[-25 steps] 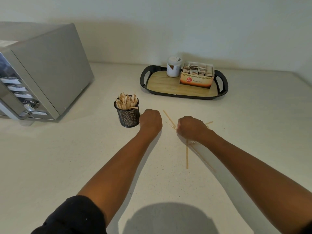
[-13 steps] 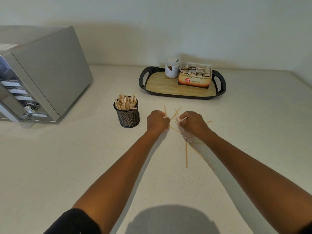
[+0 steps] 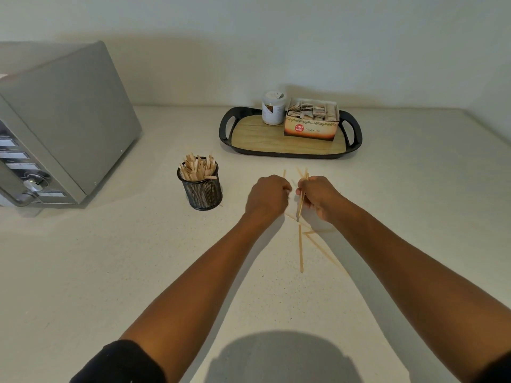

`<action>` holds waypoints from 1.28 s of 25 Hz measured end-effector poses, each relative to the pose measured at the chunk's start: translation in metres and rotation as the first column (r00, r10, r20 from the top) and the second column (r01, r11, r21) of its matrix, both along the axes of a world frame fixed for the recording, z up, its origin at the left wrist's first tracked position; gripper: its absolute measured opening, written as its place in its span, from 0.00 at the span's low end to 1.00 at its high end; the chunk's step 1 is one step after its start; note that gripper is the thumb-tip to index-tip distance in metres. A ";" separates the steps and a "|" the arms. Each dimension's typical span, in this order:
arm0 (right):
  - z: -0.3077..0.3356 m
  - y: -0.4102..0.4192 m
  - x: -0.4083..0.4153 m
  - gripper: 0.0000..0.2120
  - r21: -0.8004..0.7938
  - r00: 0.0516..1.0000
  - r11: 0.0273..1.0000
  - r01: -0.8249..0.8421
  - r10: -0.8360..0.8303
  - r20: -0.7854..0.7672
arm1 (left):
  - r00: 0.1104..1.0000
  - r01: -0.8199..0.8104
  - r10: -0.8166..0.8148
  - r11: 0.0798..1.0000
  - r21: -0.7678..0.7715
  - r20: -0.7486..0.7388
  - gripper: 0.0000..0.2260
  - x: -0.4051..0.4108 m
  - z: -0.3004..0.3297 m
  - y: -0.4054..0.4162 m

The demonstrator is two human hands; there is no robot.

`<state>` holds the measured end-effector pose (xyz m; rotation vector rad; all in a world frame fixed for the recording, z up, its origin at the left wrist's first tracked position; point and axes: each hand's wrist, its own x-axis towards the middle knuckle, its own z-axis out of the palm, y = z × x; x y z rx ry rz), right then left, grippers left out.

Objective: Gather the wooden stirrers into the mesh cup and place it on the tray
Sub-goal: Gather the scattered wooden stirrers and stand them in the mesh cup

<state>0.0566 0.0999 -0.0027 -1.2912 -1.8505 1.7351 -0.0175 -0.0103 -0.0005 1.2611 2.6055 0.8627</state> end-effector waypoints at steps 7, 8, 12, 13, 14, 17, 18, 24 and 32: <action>0.011 0.052 0.038 0.09 0.606 0.881 0.650 -0.459 0.246 0.404 | 0.947 -0.151 0.085 0.969 -0.194 -0.310 0.08 -0.028 -0.008 0.024; 0.006 0.058 0.044 0.07 0.643 0.831 0.540 -0.544 0.240 0.501 | 0.945 -0.164 0.094 0.965 -0.205 -0.314 0.06 -0.029 -0.008 0.029; -0.011 0.067 0.063 0.09 0.624 0.777 0.480 -0.617 0.248 0.578 | 0.952 -0.146 0.057 0.948 -0.283 -0.300 0.08 -0.028 -0.003 0.041; -0.013 0.067 0.065 0.07 0.645 0.786 0.463 -0.608 0.242 0.568 | 0.954 -0.122 0.022 0.940 -0.319 -0.299 0.06 -0.028 -0.001 0.042; -0.014 0.067 0.065 0.05 0.672 0.795 0.433 -0.601 0.234 0.560 | 0.955 -0.089 -0.022 0.930 -0.358 -0.295 0.03 -0.029 -0.001 0.043; -0.016 0.065 0.062 0.06 0.710 0.786 0.339 -0.617 0.218 0.579 | 0.954 -0.011 -0.101 0.930 -0.368 -0.283 0.05 -0.032 -0.008 0.037; -0.017 0.065 0.062 0.06 0.707 0.771 0.308 -0.637 0.220 0.598 | 0.953 0.018 -0.117 0.943 -0.333 -0.279 0.06 -0.032 -0.010 0.035; -0.023 0.057 0.069 0.07 0.702 0.704 0.061 -0.710 0.103 0.703 | 0.938 0.206 -0.263 0.947 -0.247 -0.225 0.12 -0.030 -0.006 0.017; -0.012 0.050 0.070 0.10 0.761 0.771 0.143 -0.633 0.033 0.636 | 0.910 0.241 -0.303 0.942 -0.234 -0.283 0.07 -0.024 -0.013 -0.008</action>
